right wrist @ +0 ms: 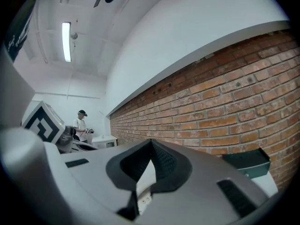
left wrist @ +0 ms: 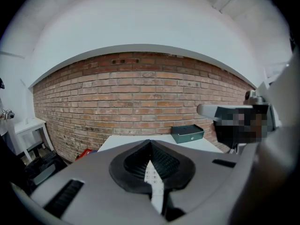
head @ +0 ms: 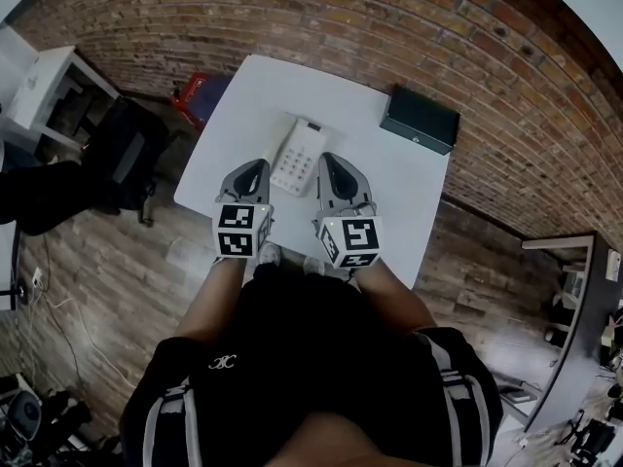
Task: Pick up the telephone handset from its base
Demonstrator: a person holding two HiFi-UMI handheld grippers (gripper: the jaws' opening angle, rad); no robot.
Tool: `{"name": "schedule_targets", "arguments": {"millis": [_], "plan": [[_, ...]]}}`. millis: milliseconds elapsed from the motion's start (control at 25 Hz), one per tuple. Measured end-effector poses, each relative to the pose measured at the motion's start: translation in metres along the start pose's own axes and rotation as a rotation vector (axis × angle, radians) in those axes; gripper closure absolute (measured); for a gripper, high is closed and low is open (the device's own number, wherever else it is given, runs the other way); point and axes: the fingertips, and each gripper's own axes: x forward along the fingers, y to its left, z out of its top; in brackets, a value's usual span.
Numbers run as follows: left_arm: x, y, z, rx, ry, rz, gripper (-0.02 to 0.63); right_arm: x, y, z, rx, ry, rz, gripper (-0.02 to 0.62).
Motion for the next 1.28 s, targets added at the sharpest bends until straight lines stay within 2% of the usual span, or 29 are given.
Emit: {"name": "schedule_targets", "arguments": {"millis": [360, 600, 720, 840, 880, 920, 960, 1280], "plan": [[0.042, 0.028, -0.012, 0.028, 0.057, -0.107, 0.612, 0.021, -0.005, 0.004, -0.011, 0.007, -0.111, 0.597], [0.074, 0.042, -0.03, 0.032, 0.111, -0.139, 0.612, 0.025, -0.013, 0.003, -0.037, 0.026, -0.184, 0.597], [0.091, 0.048, -0.039, 0.016, 0.138, -0.153, 0.614, 0.023, -0.02, 0.003, -0.042, 0.031, -0.222, 0.597], [0.106, 0.056, -0.045, -0.05, 0.151, -0.154, 0.614, 0.022, -0.027, 0.0, -0.04, 0.044, -0.26, 0.597], [0.111, 0.058, -0.047, -0.07, 0.156, -0.162, 0.6, 0.021, -0.03, -0.002, -0.037, 0.049, -0.272, 0.597], [0.115, 0.058, -0.049, -0.079, 0.165, -0.171, 0.503, 0.021, -0.032, -0.004, -0.033, 0.053, -0.284, 0.597], [0.12, 0.058, -0.053, -0.075, 0.178, -0.179, 0.468, 0.02, -0.035, -0.006, -0.03, 0.057, -0.295, 0.597], [0.15, 0.053, -0.095, 0.053, 0.338, -0.214, 0.417, 0.014, -0.046, -0.014, -0.018, 0.076, -0.363, 0.597]]}}
